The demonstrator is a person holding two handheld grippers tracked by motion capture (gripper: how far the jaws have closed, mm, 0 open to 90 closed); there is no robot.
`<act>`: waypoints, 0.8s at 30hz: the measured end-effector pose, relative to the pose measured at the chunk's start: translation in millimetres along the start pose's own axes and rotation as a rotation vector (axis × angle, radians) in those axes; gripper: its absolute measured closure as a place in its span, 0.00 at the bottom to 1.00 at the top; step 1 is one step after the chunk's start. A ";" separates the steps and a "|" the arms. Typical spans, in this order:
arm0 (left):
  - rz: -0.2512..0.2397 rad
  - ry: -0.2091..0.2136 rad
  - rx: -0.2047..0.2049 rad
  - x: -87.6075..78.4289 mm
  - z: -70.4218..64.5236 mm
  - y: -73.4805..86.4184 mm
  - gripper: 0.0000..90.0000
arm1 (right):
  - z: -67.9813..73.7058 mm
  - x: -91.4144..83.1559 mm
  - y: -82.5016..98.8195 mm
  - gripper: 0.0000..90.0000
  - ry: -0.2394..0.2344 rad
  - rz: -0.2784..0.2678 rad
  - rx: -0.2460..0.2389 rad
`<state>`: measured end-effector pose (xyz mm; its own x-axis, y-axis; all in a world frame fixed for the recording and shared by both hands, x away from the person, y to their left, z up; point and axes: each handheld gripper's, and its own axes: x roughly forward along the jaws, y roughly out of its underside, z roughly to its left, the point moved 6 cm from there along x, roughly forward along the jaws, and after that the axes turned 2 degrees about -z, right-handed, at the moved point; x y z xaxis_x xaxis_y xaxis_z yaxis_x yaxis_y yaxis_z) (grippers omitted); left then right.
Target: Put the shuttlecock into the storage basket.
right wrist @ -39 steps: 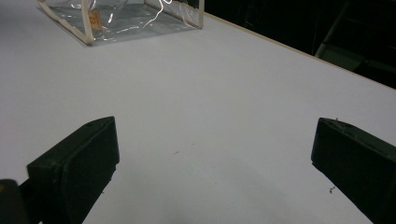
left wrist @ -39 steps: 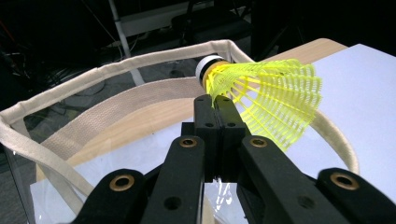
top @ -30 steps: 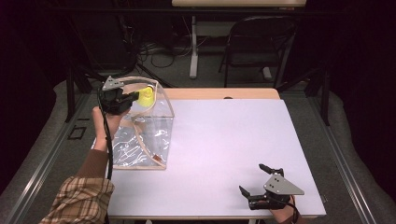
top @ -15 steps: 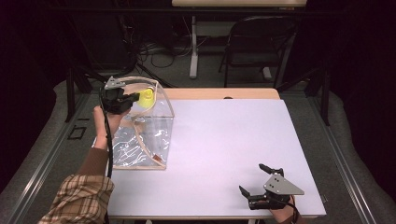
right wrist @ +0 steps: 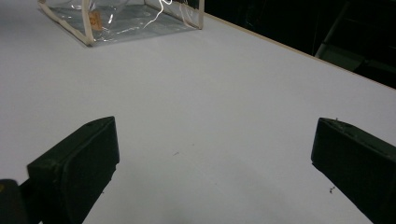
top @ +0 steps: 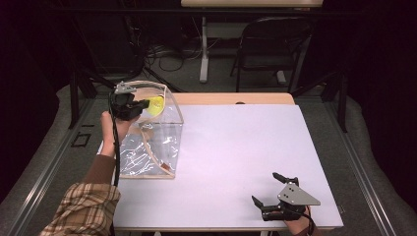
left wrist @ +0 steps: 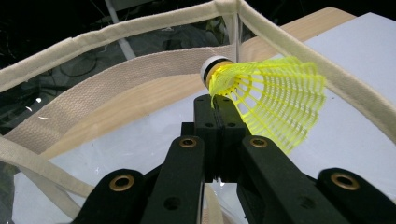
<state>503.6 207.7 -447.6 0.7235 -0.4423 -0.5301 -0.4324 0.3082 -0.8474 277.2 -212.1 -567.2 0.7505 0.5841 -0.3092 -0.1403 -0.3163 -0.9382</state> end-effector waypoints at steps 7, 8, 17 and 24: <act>0.028 0.004 0.001 3.7 1.2 2.6 1.00 | 0.2 0.4 0.2 0.00 -0.001 0.001 0.001; 0.033 0.002 0.004 4.5 1.8 3.0 1.00 | 0.3 0.1 0.1 0.00 -0.001 0.001 0.001; 0.078 0.003 0.009 15.1 3.8 7.6 1.00 | 0.3 -0.4 -0.3 0.00 0.000 -0.002 0.000; 0.093 0.001 0.002 18.6 6.1 9.9 1.00 | 0.2 -0.4 -0.1 0.00 -0.002 -0.001 0.001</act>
<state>516.0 207.7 -465.6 0.6797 -0.4128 -0.6063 -0.4962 0.3499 -0.7946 276.8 -212.2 -567.0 0.7494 0.5858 -0.3086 -0.1406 -0.3146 -0.9387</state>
